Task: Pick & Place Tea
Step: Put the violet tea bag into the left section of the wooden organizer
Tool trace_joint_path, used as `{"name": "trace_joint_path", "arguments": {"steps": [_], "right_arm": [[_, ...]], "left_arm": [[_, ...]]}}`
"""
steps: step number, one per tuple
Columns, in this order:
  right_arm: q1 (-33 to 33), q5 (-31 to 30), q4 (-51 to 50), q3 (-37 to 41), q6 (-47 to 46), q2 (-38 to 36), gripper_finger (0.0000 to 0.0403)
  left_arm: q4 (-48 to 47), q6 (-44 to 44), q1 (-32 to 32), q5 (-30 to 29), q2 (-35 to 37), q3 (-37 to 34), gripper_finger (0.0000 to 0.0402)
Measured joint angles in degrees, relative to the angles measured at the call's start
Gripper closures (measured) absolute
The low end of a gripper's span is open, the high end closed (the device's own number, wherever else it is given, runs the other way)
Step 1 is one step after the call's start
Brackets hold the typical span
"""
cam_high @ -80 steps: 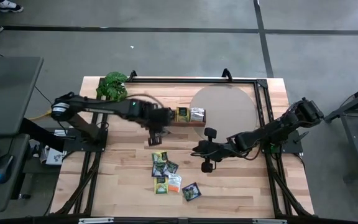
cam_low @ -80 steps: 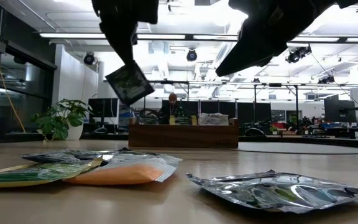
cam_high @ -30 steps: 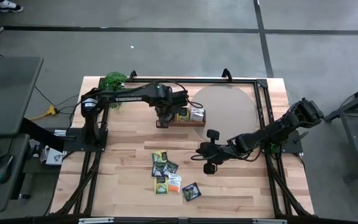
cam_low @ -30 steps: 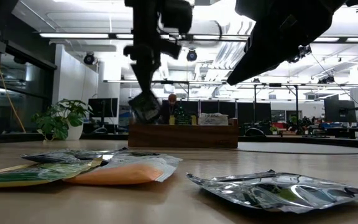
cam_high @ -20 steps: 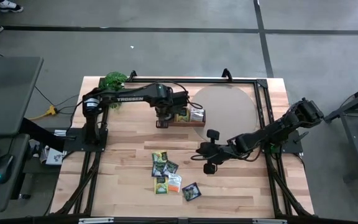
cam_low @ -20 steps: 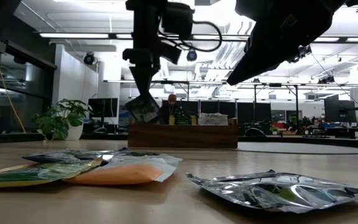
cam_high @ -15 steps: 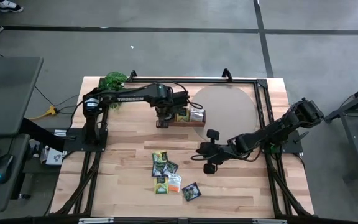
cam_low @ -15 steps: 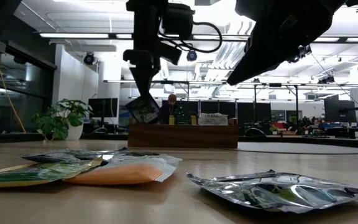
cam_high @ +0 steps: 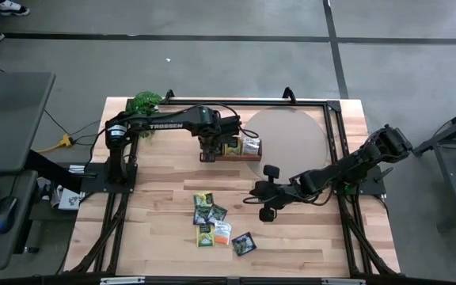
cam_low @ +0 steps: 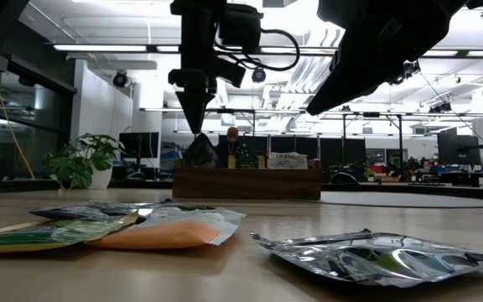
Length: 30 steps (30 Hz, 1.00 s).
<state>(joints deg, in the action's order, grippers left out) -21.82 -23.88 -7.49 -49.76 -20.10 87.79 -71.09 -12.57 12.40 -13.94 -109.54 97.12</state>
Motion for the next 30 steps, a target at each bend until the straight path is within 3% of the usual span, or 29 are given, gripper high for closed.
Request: {"name": "trace_joint_path", "arguments": {"steps": [8, 20, 30], "right_arm": [[0.00, 0.00, 0.00, 0.00, 0.00, 0.00, 0.0391], [0.00, -5.11, 2.12, 0.00, 1.93, 0.00, 0.0391], [1.14, -8.54, 10.12, 0.00, 9.92, 3.27, 0.0400]], "left_arm": [[0.04, 2.06, 0.00, -3.84, 0.00, 0.00, 0.0308], [-3.01, 6.61, -0.02, -13.39, 0.06, 1.06, 0.0305], [-1.68, 12.91, -0.04, -13.62, 9.05, 1.37, 0.0305]]}}
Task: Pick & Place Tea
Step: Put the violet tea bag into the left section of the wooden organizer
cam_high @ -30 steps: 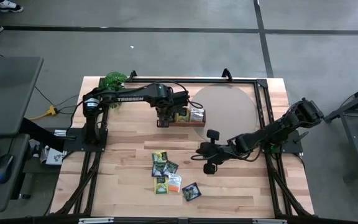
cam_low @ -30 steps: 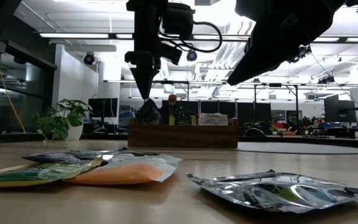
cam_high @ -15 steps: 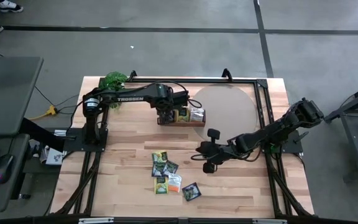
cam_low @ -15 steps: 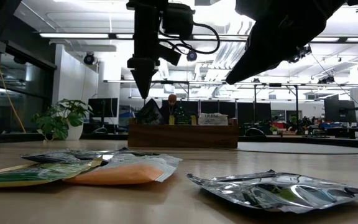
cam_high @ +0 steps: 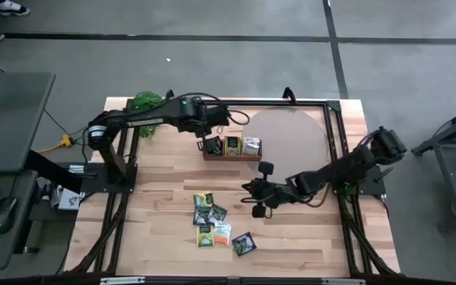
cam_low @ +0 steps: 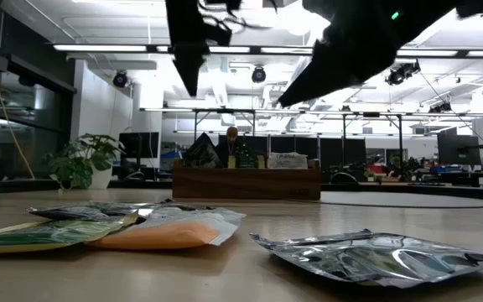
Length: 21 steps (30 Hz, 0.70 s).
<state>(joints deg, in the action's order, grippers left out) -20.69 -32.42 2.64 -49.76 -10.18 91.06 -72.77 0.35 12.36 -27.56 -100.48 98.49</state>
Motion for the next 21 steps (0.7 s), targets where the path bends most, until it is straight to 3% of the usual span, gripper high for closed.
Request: {"name": "trace_joint_path", "arguments": {"steps": [5, 9, 21], "right_arm": [[2.24, 1.30, 10.85, 0.04, 5.75, 6.42, 0.0401], [4.47, 1.41, 18.53, 0.00, 8.56, 8.97, 0.0402], [13.61, 9.77, 22.06, 0.02, 7.06, 9.42, 0.0403]], "left_arm": [[1.85, 3.07, -0.46, 0.55, 6.63, -0.83, 0.0305], [6.53, 4.37, -2.44, 2.12, 11.67, -5.76, 0.0305], [29.94, 13.33, -9.82, 3.69, 24.18, -36.39, 0.0305]]}}
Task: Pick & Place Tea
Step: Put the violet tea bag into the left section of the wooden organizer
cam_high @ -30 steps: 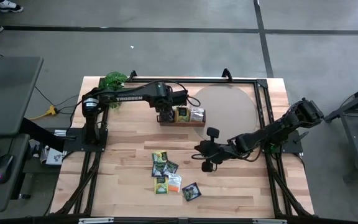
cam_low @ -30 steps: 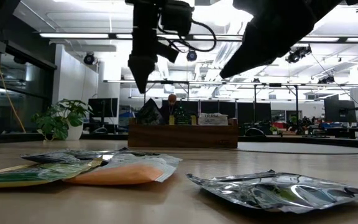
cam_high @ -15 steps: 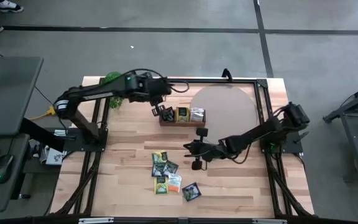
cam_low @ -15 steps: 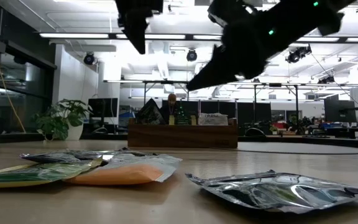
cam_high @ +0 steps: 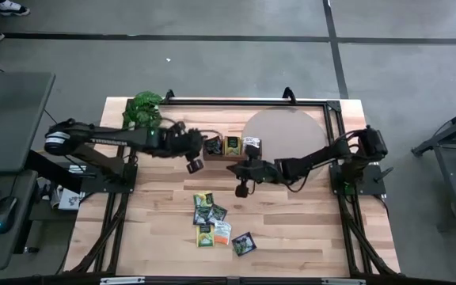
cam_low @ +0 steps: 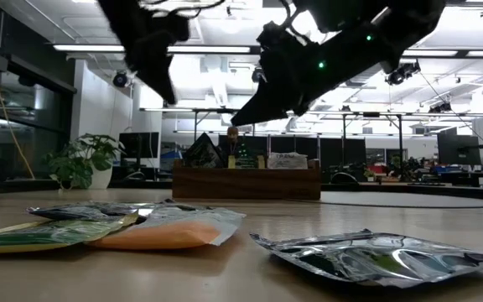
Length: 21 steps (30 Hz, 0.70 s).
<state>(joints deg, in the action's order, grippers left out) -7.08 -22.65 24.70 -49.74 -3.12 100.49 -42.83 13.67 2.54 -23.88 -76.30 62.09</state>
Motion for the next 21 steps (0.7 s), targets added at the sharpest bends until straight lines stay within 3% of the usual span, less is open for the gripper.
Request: {"name": "trace_joint_path", "arguments": {"steps": [7, 12, 21], "right_arm": [[2.57, 2.12, 0.45, -0.20, 0.30, 1.24, 0.0403], [3.36, 3.80, -2.17, -2.54, 0.56, 2.96, 0.0403], [3.91, 2.04, -10.92, -14.32, 1.50, 10.47, 0.0403]], "left_arm": [[10.65, 5.57, -3.82, -1.46, 3.37, -11.50, 0.0305], [13.26, 8.70, -6.50, -7.64, 6.17, -14.76, 0.0305], [17.98, 11.67, -9.05, -13.07, 17.09, -20.91, 0.0305]]}}
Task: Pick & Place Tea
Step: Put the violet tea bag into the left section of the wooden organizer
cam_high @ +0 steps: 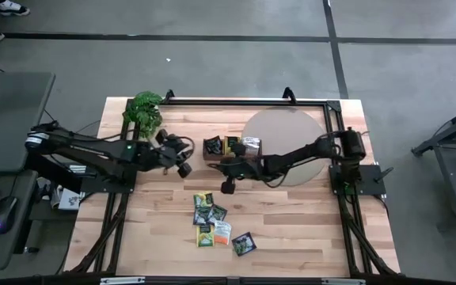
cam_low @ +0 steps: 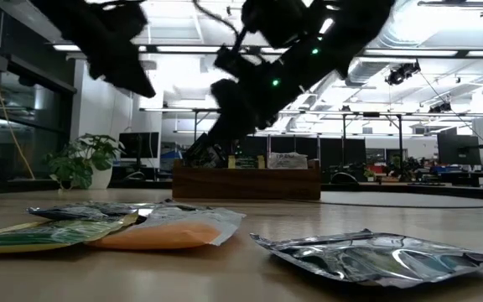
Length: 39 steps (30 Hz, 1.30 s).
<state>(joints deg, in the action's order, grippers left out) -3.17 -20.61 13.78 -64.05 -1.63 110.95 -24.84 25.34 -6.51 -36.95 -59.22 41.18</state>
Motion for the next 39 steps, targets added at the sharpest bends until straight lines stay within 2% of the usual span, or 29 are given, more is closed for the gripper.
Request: {"name": "trace_joint_path", "arguments": {"steps": [3, 10, 16, 26, 39], "right_arm": [[0.49, -3.86, -3.71, -2.34, -2.61, 1.68, 0.0403], [1.52, -5.88, -4.85, -3.44, -3.95, 2.75, 0.0403], [3.20, -5.86, -5.49, -3.39, -4.35, 2.80, 0.0403], [5.16, -4.74, -5.01, -3.39, -3.88, 2.81, 0.0403], [6.96, -1.06, -5.42, -3.39, -4.37, 2.80, 0.0403]], "left_arm": [[2.32, -0.65, -0.96, 0.70, 3.09, -3.09, 0.0305], [11.89, -1.62, -2.15, 3.23, 8.18, -11.69, 0.0305], [19.72, -2.49, -2.15, 6.11, 8.96, -16.58, 0.0305], [24.80, -2.58, -2.13, 7.06, 8.80, -19.28, 0.0305], [24.94, -2.56, -2.16, 7.48, 8.79, -19.38, 0.0305]]}}
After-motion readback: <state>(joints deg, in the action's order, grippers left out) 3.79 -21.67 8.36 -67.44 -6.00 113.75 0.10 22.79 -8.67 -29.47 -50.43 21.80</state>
